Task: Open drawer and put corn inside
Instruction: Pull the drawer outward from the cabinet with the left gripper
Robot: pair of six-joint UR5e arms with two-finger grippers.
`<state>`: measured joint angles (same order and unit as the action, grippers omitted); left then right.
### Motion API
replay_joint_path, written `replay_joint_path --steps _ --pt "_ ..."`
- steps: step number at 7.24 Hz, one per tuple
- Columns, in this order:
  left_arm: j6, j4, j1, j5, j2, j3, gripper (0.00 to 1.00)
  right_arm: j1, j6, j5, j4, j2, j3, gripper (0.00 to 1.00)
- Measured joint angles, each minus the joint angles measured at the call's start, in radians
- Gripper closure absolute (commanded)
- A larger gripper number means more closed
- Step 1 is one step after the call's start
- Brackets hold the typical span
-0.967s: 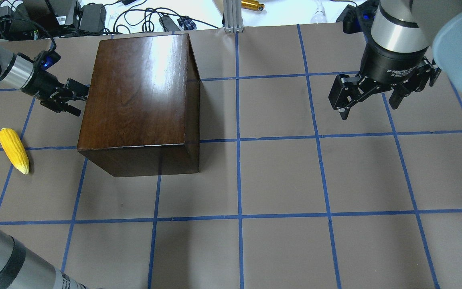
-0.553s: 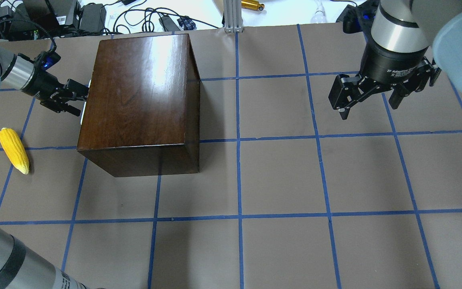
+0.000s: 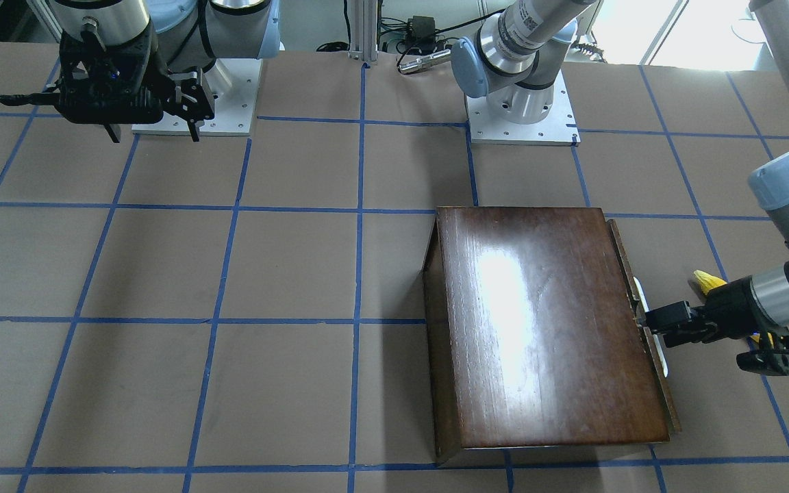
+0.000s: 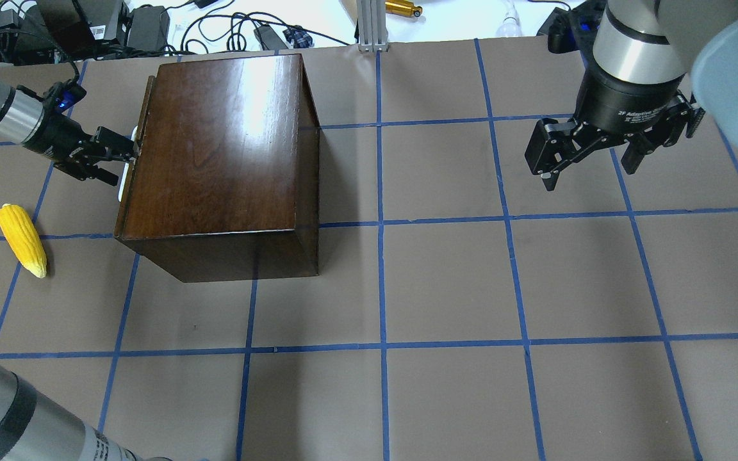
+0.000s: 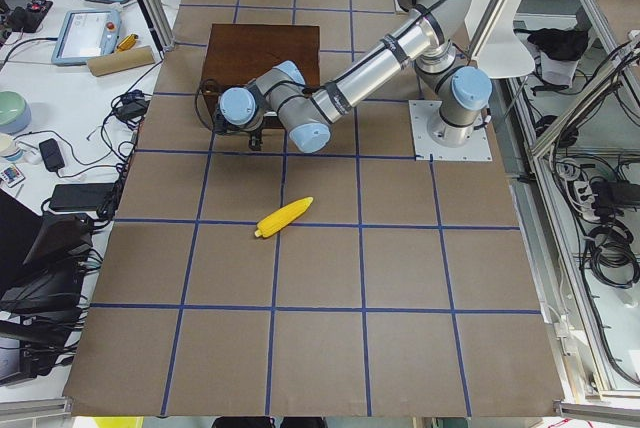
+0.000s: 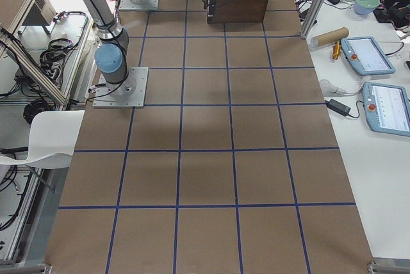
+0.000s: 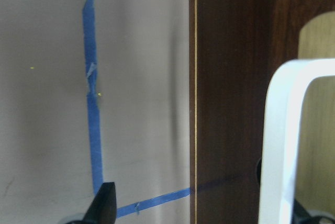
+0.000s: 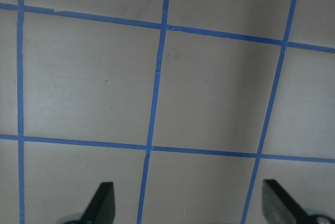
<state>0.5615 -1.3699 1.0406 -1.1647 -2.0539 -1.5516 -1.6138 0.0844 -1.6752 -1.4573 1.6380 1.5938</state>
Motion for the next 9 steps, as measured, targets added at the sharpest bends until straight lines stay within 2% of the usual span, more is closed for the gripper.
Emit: replay_joint_path --steps 9 --pt "0.020 0.004 -0.114 -0.046 0.003 0.004 0.00 0.000 0.000 0.000 0.000 0.000 0.000 0.00"
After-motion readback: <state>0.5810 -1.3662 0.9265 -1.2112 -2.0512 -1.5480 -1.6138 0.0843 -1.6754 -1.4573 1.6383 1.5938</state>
